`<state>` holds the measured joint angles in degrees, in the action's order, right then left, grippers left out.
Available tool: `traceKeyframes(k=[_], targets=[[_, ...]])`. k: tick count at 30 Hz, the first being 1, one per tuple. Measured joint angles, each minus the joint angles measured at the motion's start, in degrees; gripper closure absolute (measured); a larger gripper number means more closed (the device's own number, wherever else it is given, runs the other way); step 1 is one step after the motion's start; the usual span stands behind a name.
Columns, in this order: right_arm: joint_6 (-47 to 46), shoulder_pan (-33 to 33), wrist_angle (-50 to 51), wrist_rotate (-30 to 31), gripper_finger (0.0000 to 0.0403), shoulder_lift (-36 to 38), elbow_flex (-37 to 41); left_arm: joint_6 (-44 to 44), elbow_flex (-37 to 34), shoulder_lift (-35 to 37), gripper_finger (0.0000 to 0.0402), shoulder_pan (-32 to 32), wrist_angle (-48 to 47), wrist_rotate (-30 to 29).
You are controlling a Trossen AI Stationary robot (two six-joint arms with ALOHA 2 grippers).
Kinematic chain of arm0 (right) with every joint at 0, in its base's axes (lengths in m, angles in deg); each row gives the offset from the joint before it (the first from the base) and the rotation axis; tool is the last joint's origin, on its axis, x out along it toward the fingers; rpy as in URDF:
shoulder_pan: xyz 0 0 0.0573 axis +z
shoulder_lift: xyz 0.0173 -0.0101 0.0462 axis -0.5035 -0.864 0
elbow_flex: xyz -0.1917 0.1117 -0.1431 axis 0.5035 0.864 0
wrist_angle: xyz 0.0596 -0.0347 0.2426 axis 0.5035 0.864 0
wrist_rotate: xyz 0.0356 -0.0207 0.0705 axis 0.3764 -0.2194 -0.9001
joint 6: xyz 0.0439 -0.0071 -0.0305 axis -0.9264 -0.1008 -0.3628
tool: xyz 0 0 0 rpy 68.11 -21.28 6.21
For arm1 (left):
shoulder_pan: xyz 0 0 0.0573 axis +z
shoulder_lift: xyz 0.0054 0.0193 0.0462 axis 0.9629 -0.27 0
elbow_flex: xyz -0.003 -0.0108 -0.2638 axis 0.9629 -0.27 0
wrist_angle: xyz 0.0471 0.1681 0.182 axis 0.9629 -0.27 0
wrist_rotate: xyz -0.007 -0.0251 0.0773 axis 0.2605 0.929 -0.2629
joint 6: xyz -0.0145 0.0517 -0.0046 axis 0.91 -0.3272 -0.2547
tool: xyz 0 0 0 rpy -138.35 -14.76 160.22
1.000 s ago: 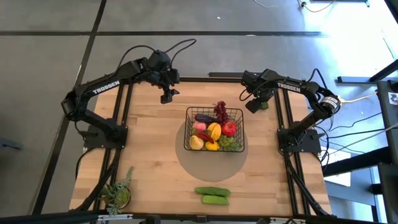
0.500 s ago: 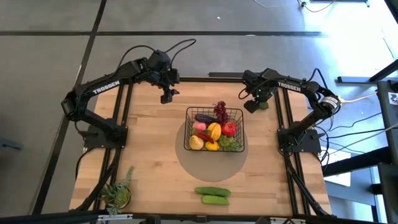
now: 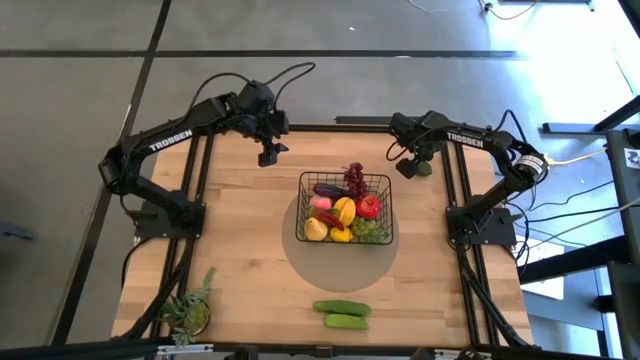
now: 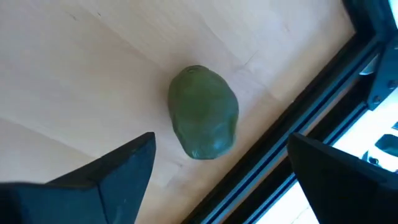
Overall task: Build produce basket
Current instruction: Put the green lime into the black wire basket
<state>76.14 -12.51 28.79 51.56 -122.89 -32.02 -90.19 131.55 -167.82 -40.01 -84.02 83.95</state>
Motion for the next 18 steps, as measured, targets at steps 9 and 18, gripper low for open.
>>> traceKeyframes(k=[9, 18], targets=[[2.06, -0.24, -7.74, -1.47, 0.0048, 0.00, 6.41, 0.02, 0.00, 0.00, 0.0168, 0.00, 0.18, 0.00], [4.21, -2.09, -16.09, -2.62, 0.0048, 0.00, 11.19, 0.00, 0.00, 0.00, 0.0168, 0.00, 0.28, 0.00]])
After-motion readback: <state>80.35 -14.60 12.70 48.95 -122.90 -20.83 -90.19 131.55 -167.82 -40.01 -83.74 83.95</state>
